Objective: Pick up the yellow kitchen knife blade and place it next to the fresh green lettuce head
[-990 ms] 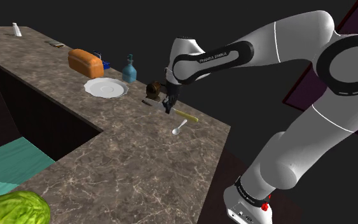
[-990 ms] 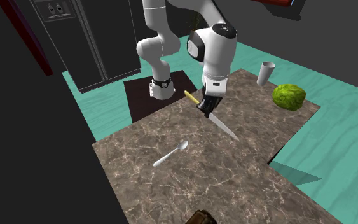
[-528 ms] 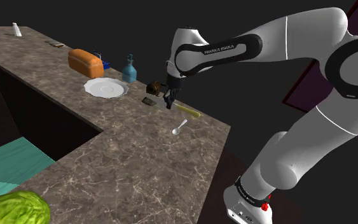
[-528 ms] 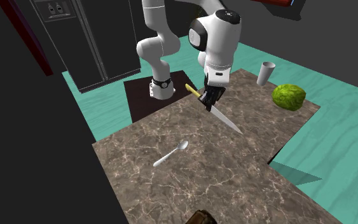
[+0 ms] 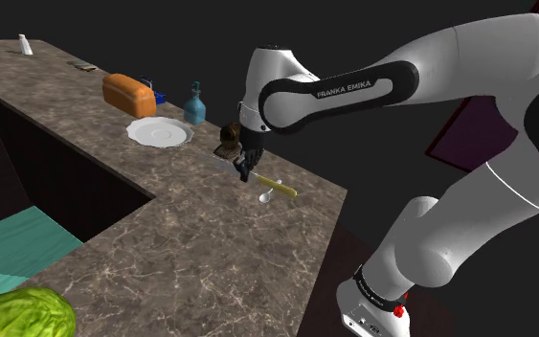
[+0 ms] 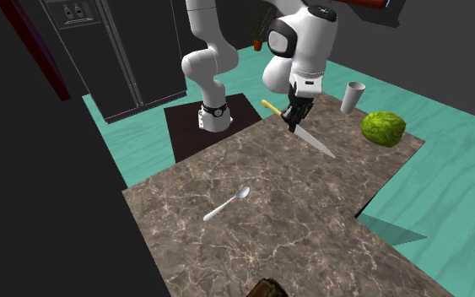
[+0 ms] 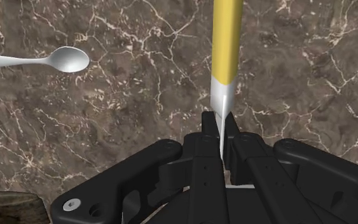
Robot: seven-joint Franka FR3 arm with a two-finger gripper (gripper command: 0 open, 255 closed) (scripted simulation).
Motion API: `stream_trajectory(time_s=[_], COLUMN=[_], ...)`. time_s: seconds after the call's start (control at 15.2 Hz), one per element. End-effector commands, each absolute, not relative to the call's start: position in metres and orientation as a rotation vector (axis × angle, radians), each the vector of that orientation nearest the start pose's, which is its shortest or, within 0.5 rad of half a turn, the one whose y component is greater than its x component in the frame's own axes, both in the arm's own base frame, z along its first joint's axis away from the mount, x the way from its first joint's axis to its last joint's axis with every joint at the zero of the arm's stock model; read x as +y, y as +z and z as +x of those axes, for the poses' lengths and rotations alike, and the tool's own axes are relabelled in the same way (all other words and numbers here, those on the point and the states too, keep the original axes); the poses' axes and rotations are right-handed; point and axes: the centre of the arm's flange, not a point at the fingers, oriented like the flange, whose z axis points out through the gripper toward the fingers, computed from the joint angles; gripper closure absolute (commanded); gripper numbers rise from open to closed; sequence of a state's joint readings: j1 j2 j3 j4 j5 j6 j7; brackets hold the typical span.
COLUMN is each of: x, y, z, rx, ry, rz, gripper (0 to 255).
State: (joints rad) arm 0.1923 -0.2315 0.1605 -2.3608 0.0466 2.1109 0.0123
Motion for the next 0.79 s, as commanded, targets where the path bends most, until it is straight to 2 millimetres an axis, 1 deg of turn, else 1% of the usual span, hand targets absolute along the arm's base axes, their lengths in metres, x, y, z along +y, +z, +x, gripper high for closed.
stream_trajectory(time_s=[0.0,0.73], x=[0.188,0.314], y=[0.420,0.420], z=[0.422,0.350], rx=[-0.485,-0.485], ry=[0.033,0.033], rz=[-3.104,-3.104], gripper=[255,255])
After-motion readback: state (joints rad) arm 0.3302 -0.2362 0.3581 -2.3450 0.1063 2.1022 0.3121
